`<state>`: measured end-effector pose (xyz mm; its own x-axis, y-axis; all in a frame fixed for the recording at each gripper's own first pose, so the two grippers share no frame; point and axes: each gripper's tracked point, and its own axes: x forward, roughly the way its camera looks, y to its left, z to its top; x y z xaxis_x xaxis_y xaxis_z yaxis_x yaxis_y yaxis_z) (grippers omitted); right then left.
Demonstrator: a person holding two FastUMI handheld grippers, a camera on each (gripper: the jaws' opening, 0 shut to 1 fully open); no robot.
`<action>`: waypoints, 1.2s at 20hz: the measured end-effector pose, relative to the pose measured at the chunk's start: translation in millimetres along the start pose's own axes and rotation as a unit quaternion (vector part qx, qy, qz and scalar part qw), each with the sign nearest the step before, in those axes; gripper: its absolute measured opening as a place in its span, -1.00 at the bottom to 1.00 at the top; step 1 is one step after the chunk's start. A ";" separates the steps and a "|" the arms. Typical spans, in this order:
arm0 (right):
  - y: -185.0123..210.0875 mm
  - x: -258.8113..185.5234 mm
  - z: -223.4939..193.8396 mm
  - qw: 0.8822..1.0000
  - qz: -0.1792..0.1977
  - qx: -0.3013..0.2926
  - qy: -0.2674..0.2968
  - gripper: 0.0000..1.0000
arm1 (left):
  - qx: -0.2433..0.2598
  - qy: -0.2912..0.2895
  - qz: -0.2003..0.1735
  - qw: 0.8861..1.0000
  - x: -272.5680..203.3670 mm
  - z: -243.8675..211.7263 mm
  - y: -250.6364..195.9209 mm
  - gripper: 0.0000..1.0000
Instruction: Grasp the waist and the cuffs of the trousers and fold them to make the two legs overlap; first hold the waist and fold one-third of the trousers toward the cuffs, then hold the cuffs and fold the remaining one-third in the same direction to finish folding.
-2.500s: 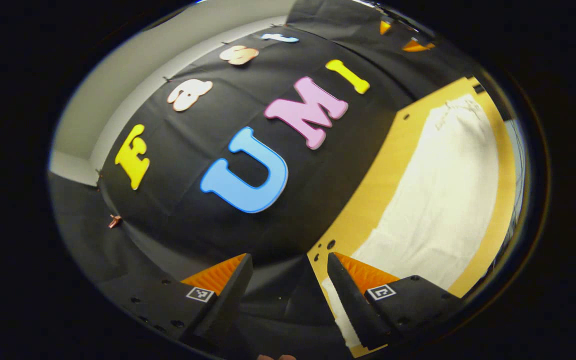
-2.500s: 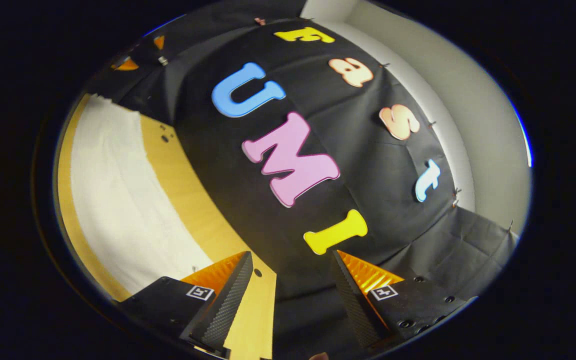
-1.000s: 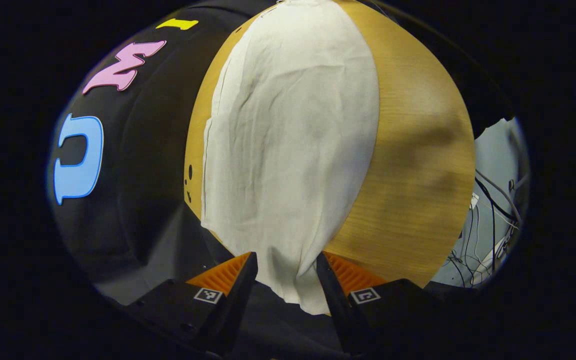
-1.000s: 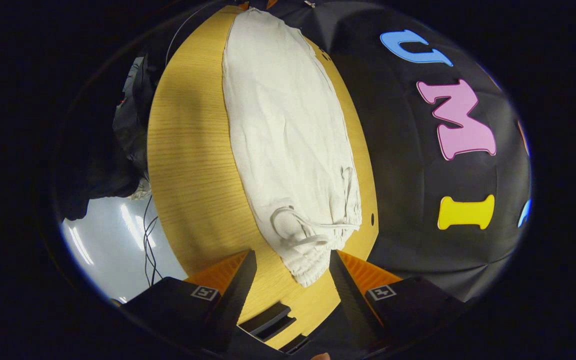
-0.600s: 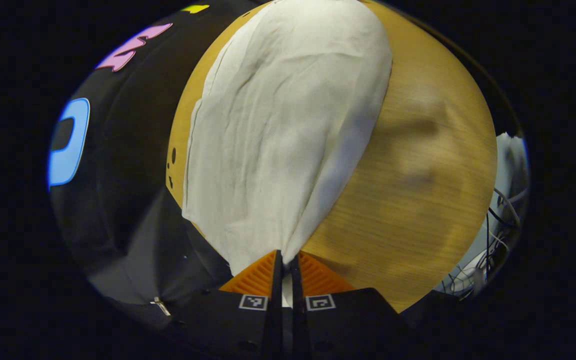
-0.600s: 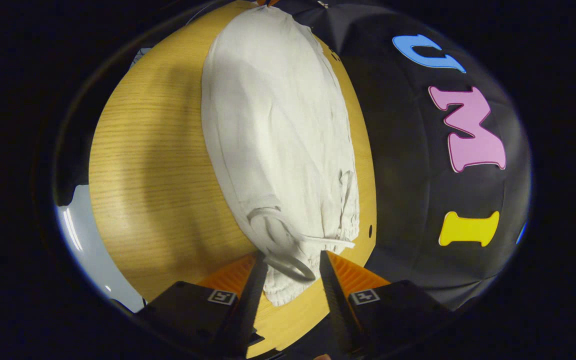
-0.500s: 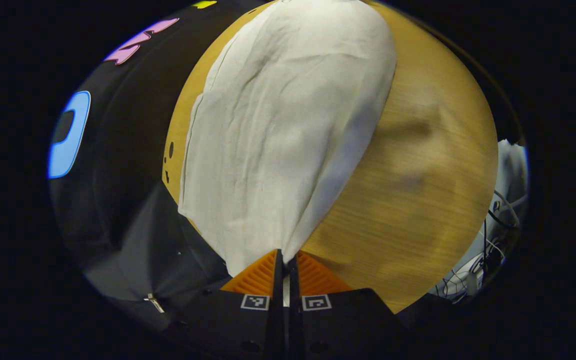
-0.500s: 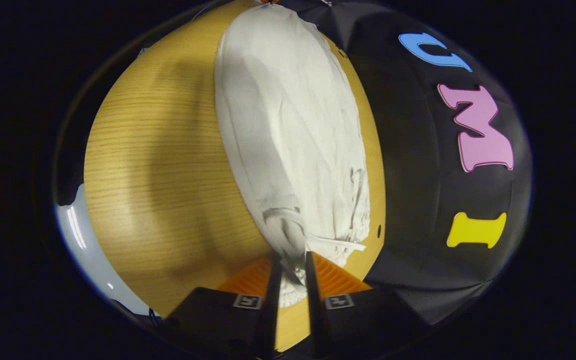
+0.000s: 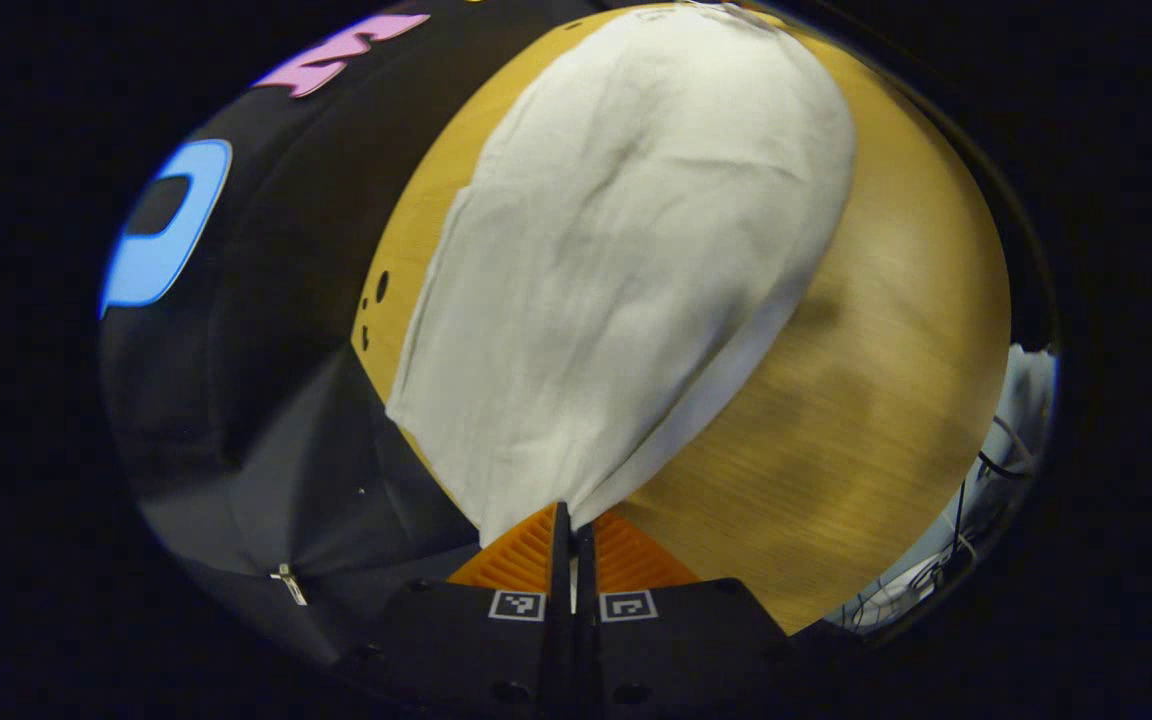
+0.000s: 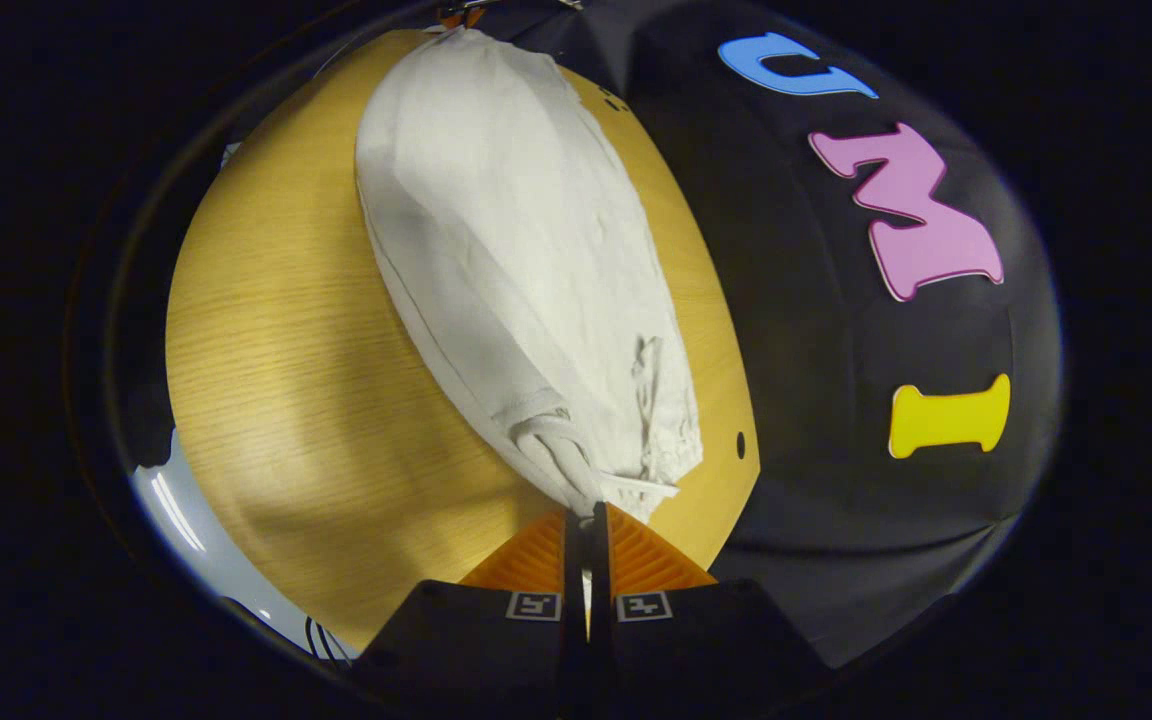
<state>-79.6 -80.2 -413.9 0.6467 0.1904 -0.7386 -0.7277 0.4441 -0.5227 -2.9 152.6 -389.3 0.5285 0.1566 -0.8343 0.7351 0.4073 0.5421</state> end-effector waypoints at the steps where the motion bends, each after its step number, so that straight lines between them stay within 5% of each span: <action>1: -14.0 -0.3 4.0 1.000 -0.016 0.016 -0.001 -0.90 | -0.022 -0.007 0.005 1.000 -2.3 5.1 9.0 -0.89; 6: -86.5 13.5 25.2 0.995 -0.082 0.061 -0.009 -0.89 | -0.091 -0.033 0.043 0.994 -9.3 33.8 65.6 -0.89; 13: -149.9 60.9 34.4 0.986 -0.118 0.120 -0.004 -0.90 | -0.145 -0.050 0.075 0.985 5.8 67.3 130.0 -0.89; 22: -141.5 129.8 32.1 0.990 -0.079 0.114 0.014 -1.00 | -0.134 0.012 0.030 0.991 70.4 74.3 122.4 -0.89; 24: -138.3 143.4 28.5 0.991 -0.071 0.115 0.020 -0.89 | -0.129 0.018 0.024 0.991 78.6 75.2 119.8 -0.89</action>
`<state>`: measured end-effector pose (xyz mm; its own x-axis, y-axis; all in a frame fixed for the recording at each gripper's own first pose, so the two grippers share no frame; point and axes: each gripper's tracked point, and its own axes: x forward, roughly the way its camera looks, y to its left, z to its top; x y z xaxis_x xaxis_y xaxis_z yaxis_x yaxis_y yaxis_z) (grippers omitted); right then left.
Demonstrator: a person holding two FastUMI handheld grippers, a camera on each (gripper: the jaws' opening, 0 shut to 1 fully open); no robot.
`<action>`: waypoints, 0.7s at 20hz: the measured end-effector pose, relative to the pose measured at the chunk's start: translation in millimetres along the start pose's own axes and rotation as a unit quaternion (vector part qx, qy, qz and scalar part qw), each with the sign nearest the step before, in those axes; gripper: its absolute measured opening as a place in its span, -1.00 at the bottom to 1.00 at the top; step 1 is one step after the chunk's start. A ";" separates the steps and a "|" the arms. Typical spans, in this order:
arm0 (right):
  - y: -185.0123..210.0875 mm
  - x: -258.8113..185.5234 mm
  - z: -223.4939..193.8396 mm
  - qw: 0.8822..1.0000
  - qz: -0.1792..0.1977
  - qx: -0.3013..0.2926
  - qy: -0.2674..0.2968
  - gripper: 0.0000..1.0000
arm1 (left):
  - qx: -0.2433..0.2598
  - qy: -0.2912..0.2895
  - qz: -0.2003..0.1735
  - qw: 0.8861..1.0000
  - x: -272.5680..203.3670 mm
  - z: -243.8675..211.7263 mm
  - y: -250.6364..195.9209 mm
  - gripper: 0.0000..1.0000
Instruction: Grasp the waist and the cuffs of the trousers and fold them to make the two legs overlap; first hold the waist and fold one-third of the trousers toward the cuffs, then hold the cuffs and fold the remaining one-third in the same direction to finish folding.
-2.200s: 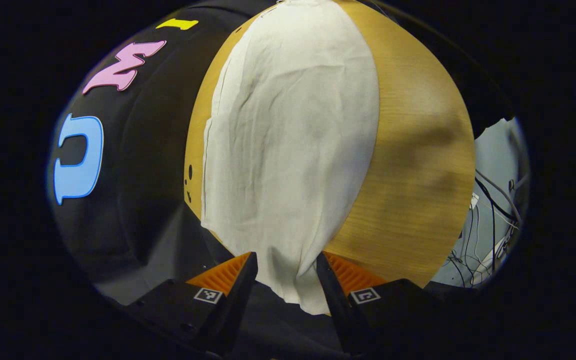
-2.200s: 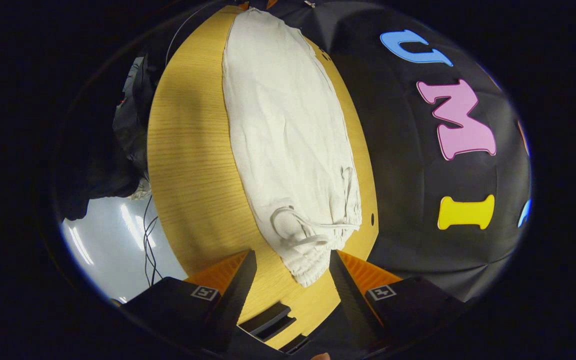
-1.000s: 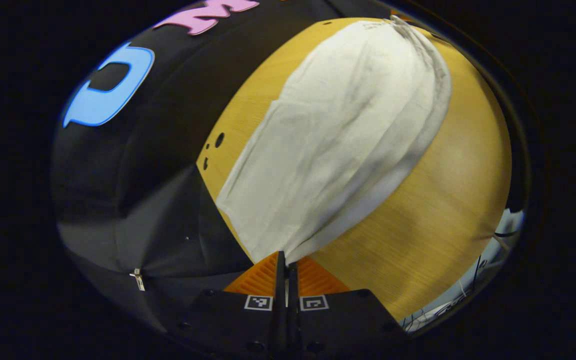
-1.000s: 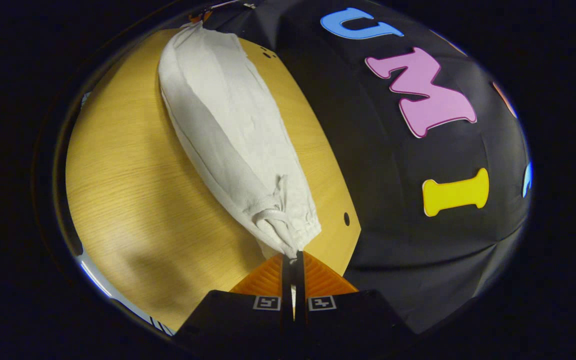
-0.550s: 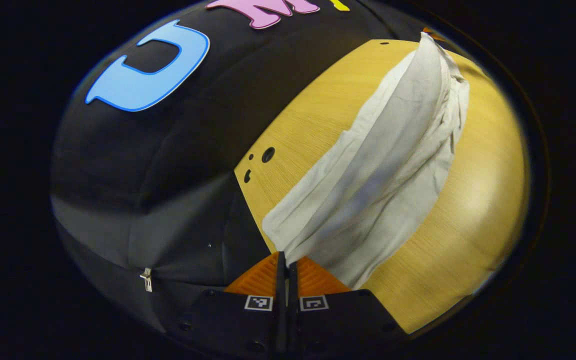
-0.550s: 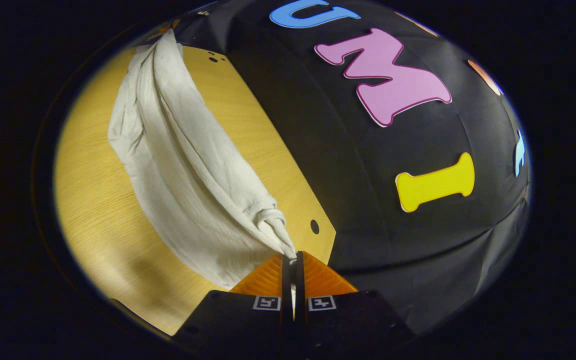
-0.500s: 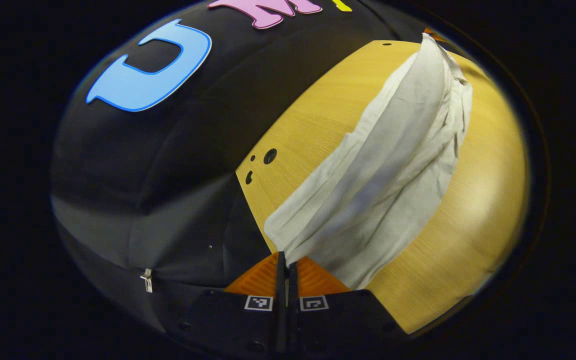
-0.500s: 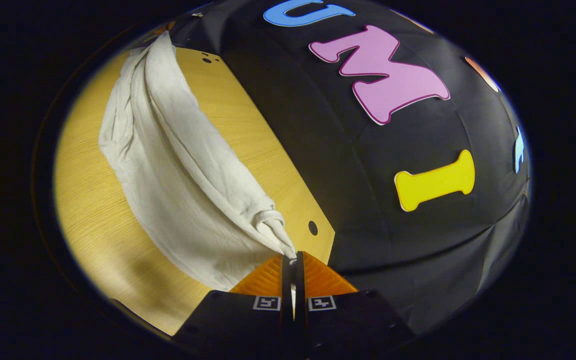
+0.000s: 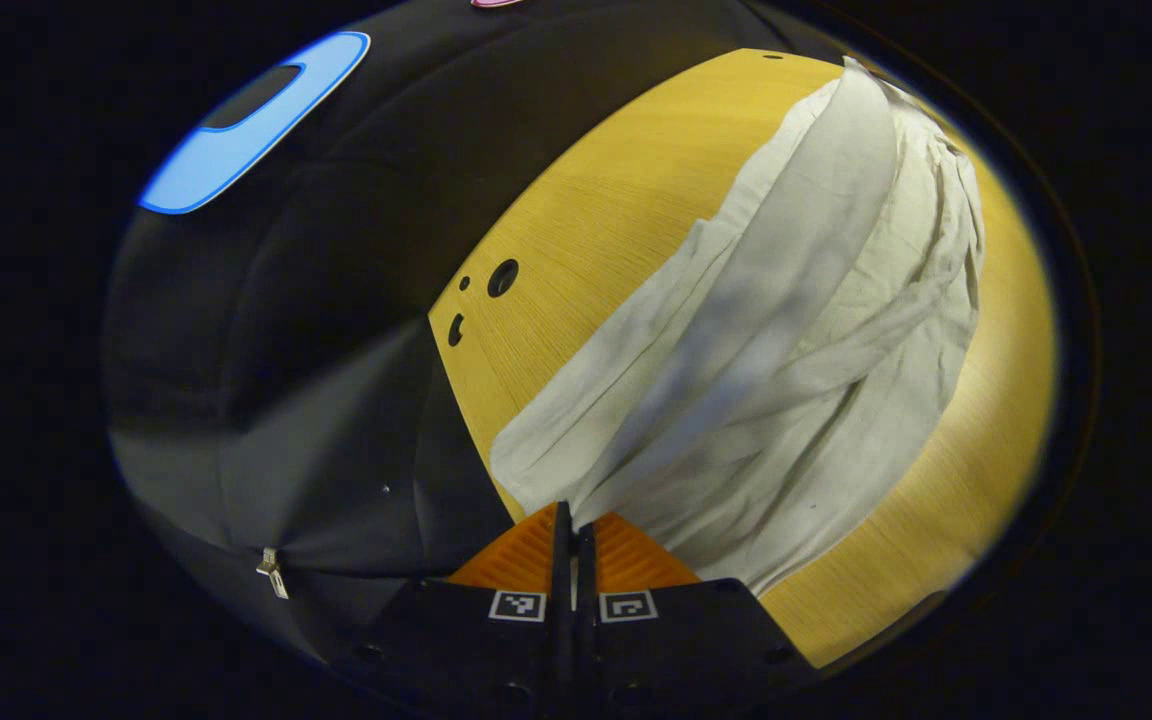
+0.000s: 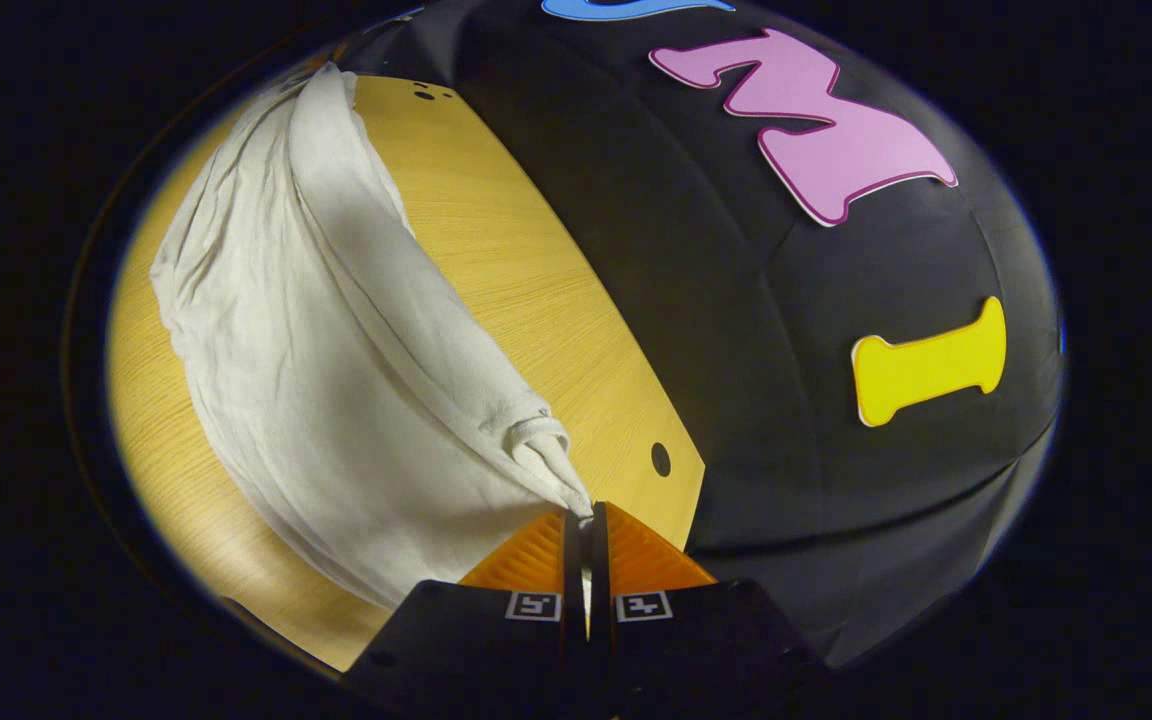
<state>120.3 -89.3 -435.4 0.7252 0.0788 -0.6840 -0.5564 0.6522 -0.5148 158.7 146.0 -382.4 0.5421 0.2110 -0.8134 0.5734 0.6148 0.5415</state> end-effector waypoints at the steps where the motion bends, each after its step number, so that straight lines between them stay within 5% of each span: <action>1: 2.4 6.2 -2.1 1.000 0.005 0.002 0.004 -0.90 | 0.005 0.002 -0.003 1.000 4.4 1.6 -1.3 -0.89; 9: 29.8 41.7 -16.7 0.999 0.041 -0.012 0.031 -0.89 | 0.045 0.041 -0.030 0.998 35.4 -1.6 -15.1 -0.88; 10: 34.3 46.4 -18.3 0.998 0.044 -0.016 0.034 -0.71 | 0.048 0.049 -0.033 0.997 40.0 -4.1 -15.7 -0.87; 11: 37.4 51.1 -21.9 0.998 0.047 -0.020 0.038 -0.86 | 0.050 0.055 -0.036 0.997 42.4 -5.4 -18.8 -0.82; 13: 38.8 56.9 -24.2 0.998 0.040 -0.028 0.044 -0.83 | 0.054 0.058 -0.027 0.996 46.5 -4.4 -19.1 -0.64; 14: 37.3 58.6 -24.4 0.998 0.032 -0.034 0.045 -0.50 | 0.059 0.059 -0.013 0.996 44.8 -4.8 -16.7 -0.58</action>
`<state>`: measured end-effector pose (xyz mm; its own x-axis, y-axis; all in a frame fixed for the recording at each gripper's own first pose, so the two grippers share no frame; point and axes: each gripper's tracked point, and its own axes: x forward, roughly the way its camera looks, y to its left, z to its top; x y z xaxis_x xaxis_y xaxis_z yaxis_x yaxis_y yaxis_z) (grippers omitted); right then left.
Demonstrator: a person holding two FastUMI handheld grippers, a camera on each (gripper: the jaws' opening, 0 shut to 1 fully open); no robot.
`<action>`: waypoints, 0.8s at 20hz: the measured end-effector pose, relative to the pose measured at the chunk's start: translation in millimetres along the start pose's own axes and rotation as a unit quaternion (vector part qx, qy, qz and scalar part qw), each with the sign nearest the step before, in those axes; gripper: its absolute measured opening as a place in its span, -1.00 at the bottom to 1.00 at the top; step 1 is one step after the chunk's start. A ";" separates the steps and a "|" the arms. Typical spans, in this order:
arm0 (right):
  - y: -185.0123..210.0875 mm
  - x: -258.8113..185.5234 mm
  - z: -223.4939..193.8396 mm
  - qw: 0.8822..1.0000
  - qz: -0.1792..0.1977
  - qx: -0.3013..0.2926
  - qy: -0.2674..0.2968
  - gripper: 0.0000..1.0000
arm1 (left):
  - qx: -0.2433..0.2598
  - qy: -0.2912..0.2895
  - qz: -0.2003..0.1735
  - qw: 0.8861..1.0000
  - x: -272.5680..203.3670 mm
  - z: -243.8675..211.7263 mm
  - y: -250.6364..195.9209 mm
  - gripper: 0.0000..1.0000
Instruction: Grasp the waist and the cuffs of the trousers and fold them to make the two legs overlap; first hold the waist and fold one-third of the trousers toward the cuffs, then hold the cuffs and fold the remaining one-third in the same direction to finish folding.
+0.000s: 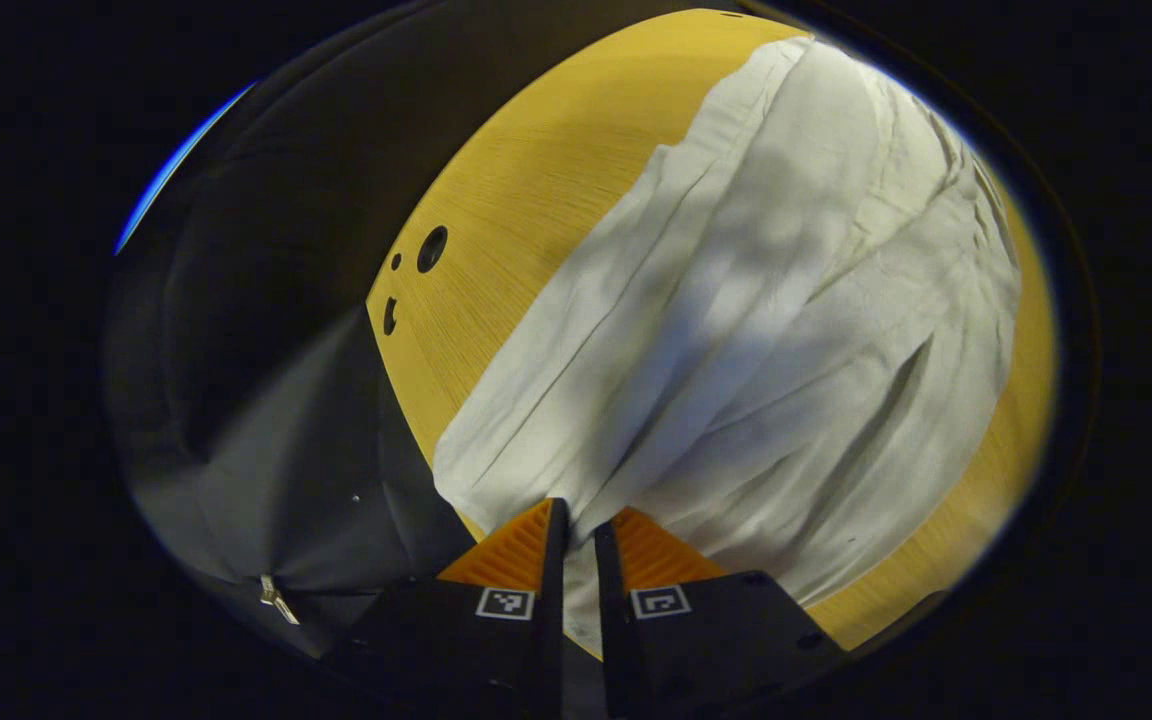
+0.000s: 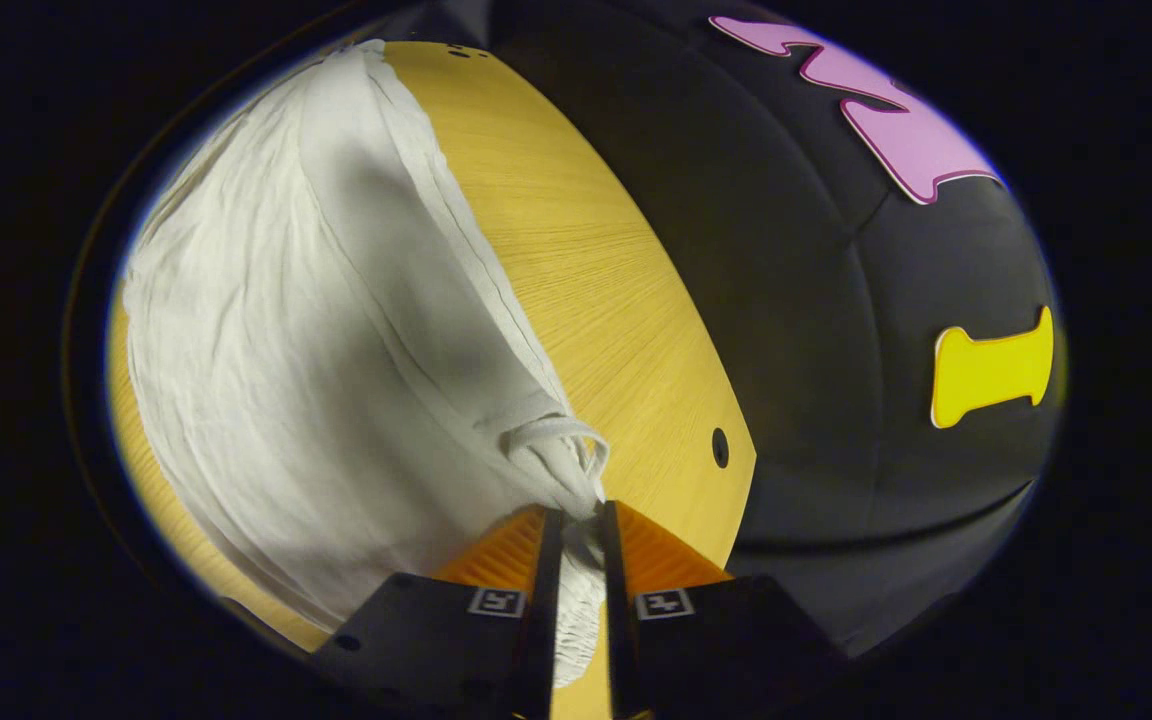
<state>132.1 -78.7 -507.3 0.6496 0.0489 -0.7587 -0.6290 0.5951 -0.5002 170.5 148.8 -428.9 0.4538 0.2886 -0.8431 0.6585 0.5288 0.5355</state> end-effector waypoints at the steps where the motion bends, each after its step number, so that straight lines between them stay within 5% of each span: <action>1: -1.5 -1.0 -0.8 1.000 -0.010 -0.010 0.000 -0.32 | 0.011 0.003 0.022 1.000 -0.8 0.1 6.5 -0.41; 3: -8.3 -4.1 2.1 0.999 -0.031 -0.025 -0.003 -0.01 | 0.044 0.002 0.073 0.996 -5.4 2.0 29.9 0.29; 4: -15.1 -7.5 1.1 0.999 -0.045 -0.024 -0.005 0.07 | 0.050 0.005 0.073 0.996 -3.8 0.0 30.9 0.63; 5: -22.2 -11.8 2.0 0.998 -0.055 -0.015 -0.008 0.36 | 0.047 0.005 0.073 0.996 -0.6 -1.0 28.9 0.98; 7: -39.4 -27.8 -1.5 0.996 -0.086 0.005 -0.009 0.49 | 0.038 0.000 0.089 0.995 -14.2 -4.8 34.2 0.95; 9: -53.5 -47.4 -4.2 0.993 -0.108 0.036 -0.015 0.89 | 0.021 -0.014 0.109 0.994 -28.2 -6.8 42.8 0.95; 16: -89.9 -139.4 -10.2 0.968 -0.168 0.184 -0.033 0.89 | -0.088 -0.069 0.181 0.977 -111.8 -30.3 65.4 0.92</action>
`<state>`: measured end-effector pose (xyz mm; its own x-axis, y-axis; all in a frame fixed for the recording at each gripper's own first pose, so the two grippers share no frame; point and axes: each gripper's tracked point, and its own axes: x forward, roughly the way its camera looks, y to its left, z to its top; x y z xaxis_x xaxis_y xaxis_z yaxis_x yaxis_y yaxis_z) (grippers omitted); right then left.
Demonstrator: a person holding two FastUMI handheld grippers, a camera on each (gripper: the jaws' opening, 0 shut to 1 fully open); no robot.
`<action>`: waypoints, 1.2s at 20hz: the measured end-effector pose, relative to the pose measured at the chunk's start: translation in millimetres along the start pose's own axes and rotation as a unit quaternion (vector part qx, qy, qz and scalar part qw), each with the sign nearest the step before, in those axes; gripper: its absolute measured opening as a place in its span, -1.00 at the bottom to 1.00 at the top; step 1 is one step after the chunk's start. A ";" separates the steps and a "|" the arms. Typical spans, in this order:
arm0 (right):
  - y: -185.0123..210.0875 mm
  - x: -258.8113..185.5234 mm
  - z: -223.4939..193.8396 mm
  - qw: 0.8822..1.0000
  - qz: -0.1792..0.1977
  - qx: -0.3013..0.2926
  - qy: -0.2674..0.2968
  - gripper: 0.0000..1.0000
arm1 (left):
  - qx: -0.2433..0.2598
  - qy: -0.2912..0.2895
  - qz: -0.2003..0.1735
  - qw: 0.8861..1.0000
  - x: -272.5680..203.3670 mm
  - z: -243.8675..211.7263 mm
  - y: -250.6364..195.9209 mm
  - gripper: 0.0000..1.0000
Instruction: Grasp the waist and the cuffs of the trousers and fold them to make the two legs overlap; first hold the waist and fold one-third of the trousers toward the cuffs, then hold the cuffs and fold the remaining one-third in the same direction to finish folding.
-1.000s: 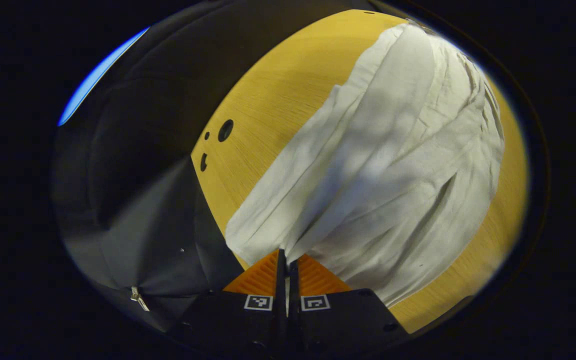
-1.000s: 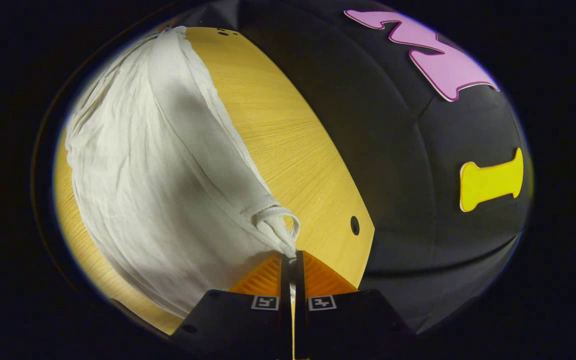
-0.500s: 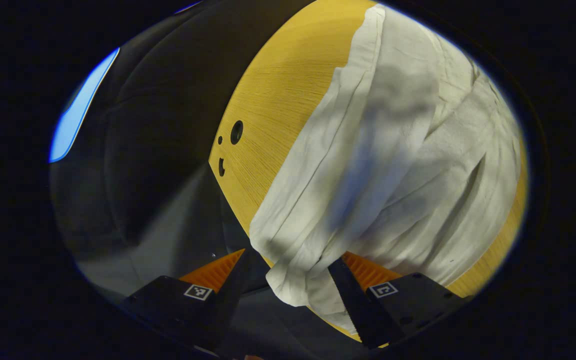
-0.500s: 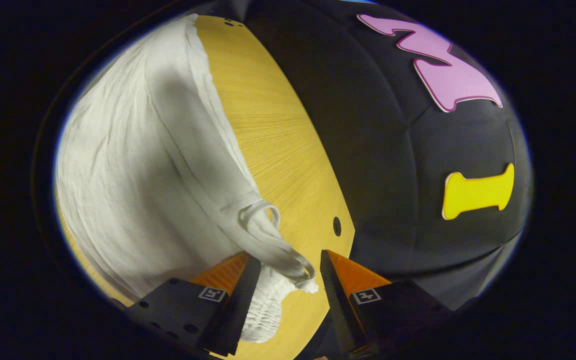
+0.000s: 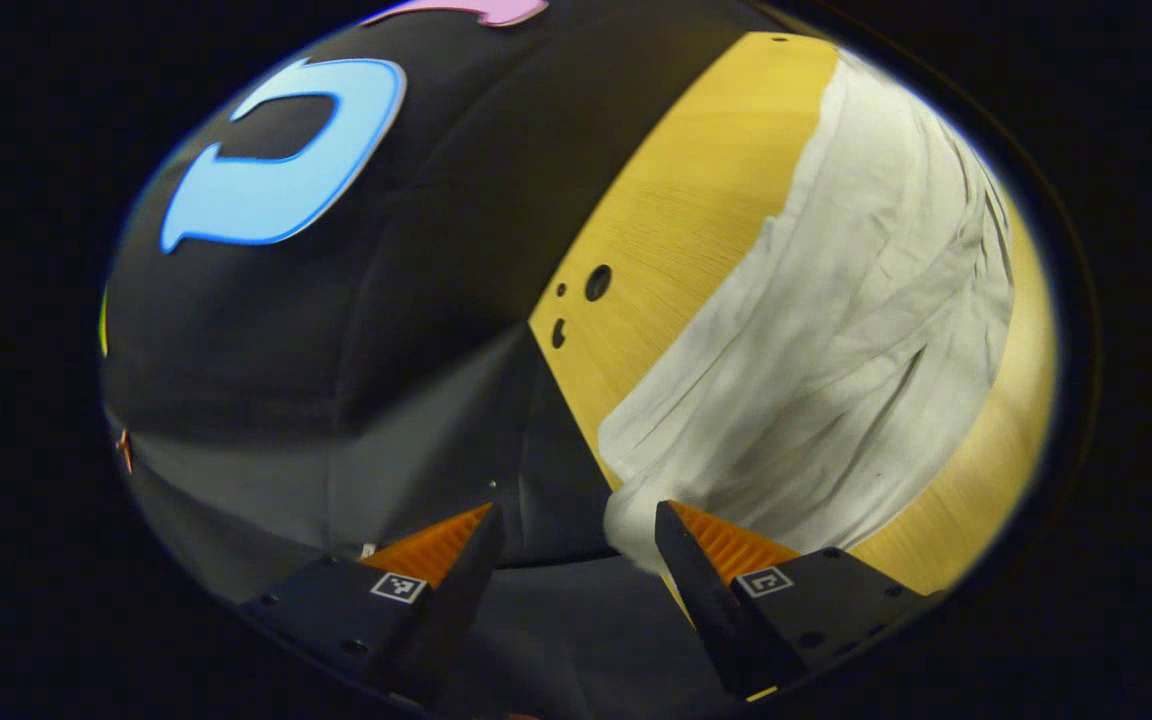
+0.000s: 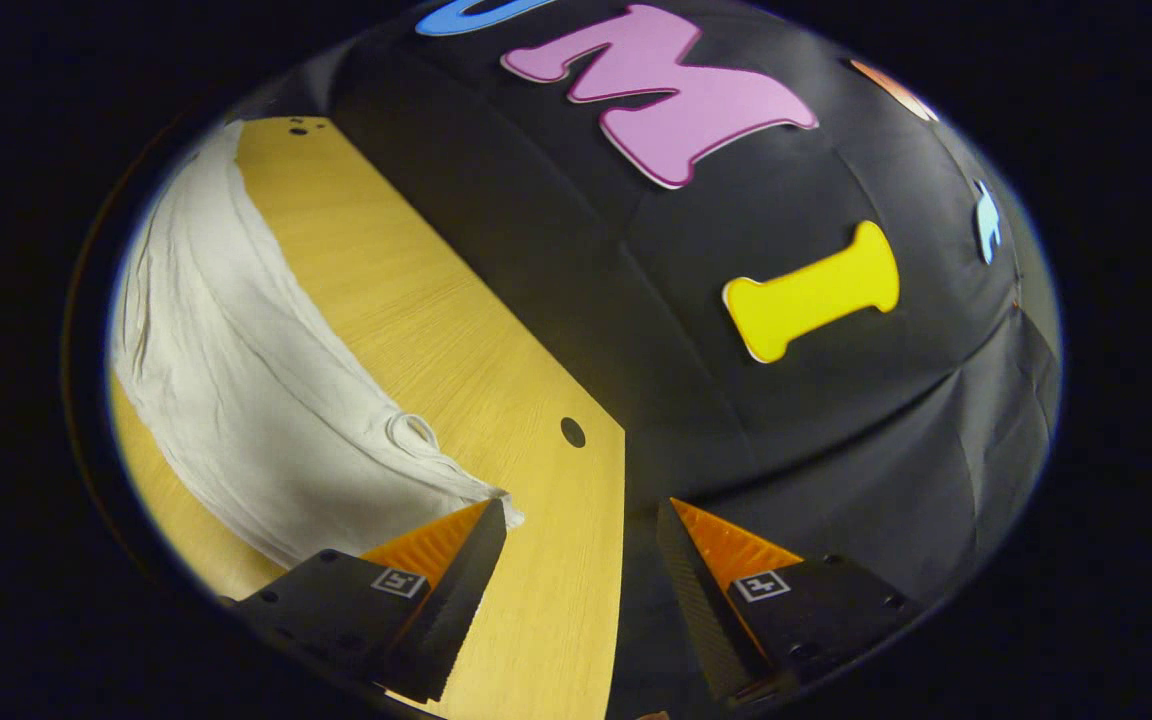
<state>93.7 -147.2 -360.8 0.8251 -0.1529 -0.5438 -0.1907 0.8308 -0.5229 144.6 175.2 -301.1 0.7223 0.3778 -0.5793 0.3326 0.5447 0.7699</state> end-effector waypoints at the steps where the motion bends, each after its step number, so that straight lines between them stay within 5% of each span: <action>1: -2.8 -7.4 1.9 1.000 -0.004 0.031 0.001 0.89 | -0.026 -0.003 0.008 1.000 -10.2 -3.4 4.2 0.92; 5: -2.3 -38.5 6.1 0.989 -0.007 0.145 0.008 0.89 | -0.170 -0.009 0.019 0.985 -45.8 -14.6 6.2 0.92; 9: 15.3 -55.9 6.6 0.963 0.012 0.269 0.022 0.91 | -0.324 -0.008 -0.022 0.946 -54.6 -12.3 -13.9 0.92; 12: 28.5 -65.1 18.4 0.926 0.035 0.376 0.014 0.92 | -0.457 -0.013 -0.071 0.887 -62.4 0.1 -41.4 0.93; 16: 46.7 -70.0 5.5 0.878 0.055 0.473 0.036 0.91 | -0.635 -0.027 -0.142 0.759 -71.6 19.7 -66.1 1.00; 21: 67.9 -63.5 -3.7 0.818 0.079 0.565 0.074 0.93 | -0.719 -0.002 -0.168 0.674 -72.8 10.8 -92.4 0.90; 24: 79.3 -59.8 -10.6 0.784 0.086 0.608 0.090 0.92 | -0.745 0.014 -0.158 0.648 -70.7 -1.2 -99.0 0.91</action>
<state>23.6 -77.9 -376.7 0.7333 0.0347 -0.6791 0.4484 0.7261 0.5213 59.9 95.5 -336.6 0.7429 0.0724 -0.6654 -0.5074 0.7093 -0.4893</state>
